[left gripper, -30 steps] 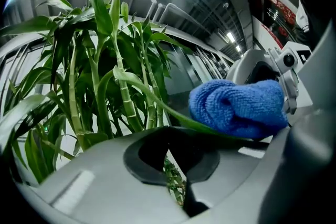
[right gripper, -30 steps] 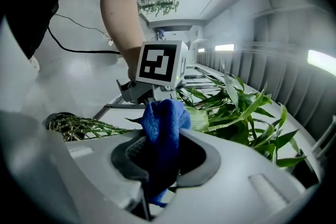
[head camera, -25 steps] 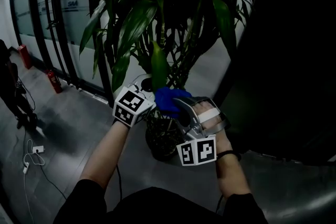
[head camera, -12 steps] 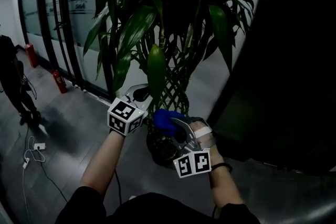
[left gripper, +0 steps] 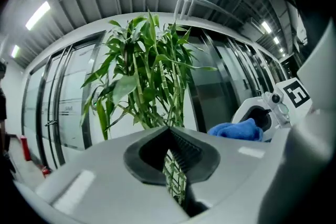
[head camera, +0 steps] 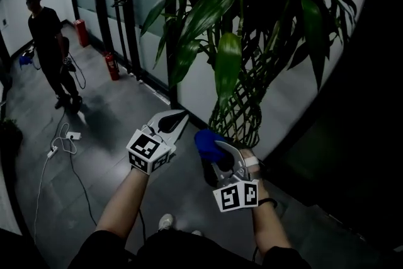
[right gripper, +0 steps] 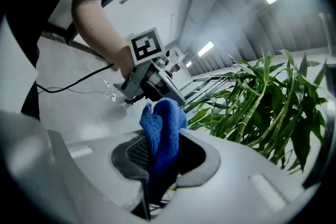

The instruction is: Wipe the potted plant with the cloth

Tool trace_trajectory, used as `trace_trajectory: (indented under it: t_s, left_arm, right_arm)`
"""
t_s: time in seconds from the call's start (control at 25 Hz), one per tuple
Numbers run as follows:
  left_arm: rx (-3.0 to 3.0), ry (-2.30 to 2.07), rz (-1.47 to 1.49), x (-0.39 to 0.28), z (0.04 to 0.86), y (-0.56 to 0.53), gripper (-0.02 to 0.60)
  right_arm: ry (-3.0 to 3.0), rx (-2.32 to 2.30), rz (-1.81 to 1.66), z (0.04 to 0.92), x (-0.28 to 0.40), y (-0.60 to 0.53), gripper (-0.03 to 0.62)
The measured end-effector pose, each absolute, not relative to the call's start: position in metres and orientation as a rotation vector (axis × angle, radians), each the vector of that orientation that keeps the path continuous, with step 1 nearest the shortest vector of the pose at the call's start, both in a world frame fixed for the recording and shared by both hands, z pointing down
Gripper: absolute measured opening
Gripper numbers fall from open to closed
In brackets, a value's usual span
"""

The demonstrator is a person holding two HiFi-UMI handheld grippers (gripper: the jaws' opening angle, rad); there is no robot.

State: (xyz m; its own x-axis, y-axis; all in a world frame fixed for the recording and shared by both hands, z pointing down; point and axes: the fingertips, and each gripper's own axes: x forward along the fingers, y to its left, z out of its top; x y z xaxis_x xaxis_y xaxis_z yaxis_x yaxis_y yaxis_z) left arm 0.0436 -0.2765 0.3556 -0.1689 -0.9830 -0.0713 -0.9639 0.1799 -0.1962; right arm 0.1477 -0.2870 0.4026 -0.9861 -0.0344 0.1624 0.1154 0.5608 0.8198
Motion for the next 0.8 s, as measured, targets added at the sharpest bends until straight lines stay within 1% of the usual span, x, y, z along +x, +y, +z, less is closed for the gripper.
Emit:
trace_trajectory:
  t_s: [0.2,0.36,0.64,0.8]
  left_arm:
    - [-1.747,2.460,-0.132,0.024,0.374,-0.216,0.006]
    - [-1.710,2.528,-0.087,0.013,0.385,-0.190,0.006]
    - [-1.786,2.432,-0.015,-0.015,0.383,-0.187,0.006]
    - [-1.940,2.255,0.033,-0.033,0.377,-0.212,0.006]
  right_arm:
    - [-2.798,-0.156,-1.233,0.399,0.131,-0.264,0.087]
    - [-2.872,-0.187,-1.125,0.396,0.121,-0.255,0.087]
    - [-2.885,-0.046,-0.994,0.397,0.103,-0.264,0.087]
    - [-2.822,0.159,-0.992,0.399,0.084,-0.289,0.087]
